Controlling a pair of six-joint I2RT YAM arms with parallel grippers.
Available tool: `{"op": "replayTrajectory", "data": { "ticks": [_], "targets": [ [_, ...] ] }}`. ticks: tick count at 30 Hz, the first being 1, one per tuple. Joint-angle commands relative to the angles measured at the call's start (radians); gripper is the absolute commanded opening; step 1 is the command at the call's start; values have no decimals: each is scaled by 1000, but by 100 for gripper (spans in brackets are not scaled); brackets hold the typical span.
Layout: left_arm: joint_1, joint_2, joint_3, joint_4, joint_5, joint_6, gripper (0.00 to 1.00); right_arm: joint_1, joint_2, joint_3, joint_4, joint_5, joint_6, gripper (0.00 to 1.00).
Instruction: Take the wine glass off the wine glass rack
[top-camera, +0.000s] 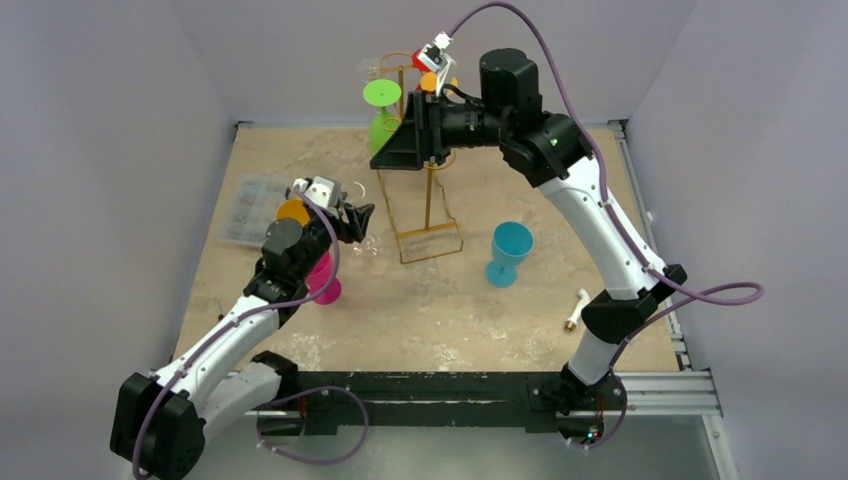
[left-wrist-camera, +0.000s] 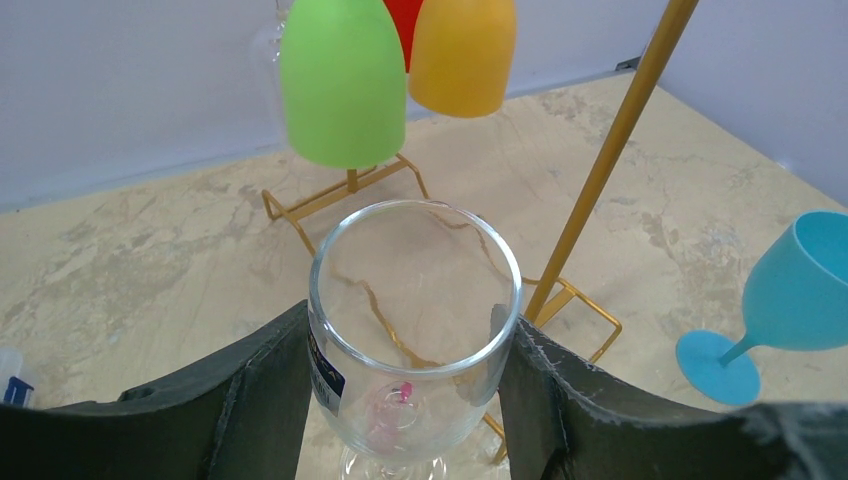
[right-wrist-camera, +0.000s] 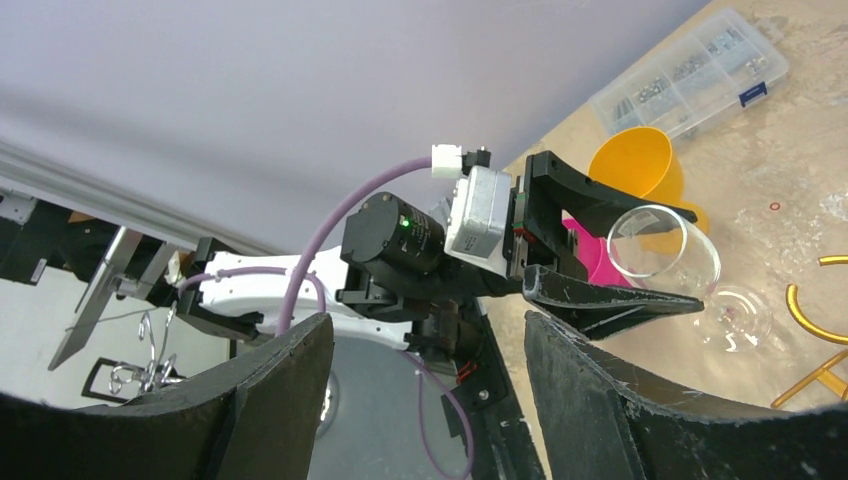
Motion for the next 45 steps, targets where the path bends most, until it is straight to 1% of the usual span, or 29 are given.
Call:
{"op": "replayTrajectory", "data": {
  "ticks": [1, 6, 13, 23, 33, 45],
  "targets": [
    [4, -16, -15, 139, -8, -13, 0, -6, -32, -1, -5, 4, -12, 69],
    [11, -12, -41, 151, -22, -24, 0, -5, -20, 12, -1, 6, -3, 68],
    [23, 16, -65, 168, 37, -43, 0, -4, -17, 14, 3, 6, -1, 68],
    [25, 52, -101, 197, 47, -55, 0, -9, -18, 22, -18, 0, -12, 68],
    [25, 64, -113, 192, 101, -45, 0, -12, -13, 27, -10, -6, -6, 68],
    [25, 53, -140, 139, 145, -45, 0, -18, -17, 31, -11, -7, -3, 70]
  ]
}}
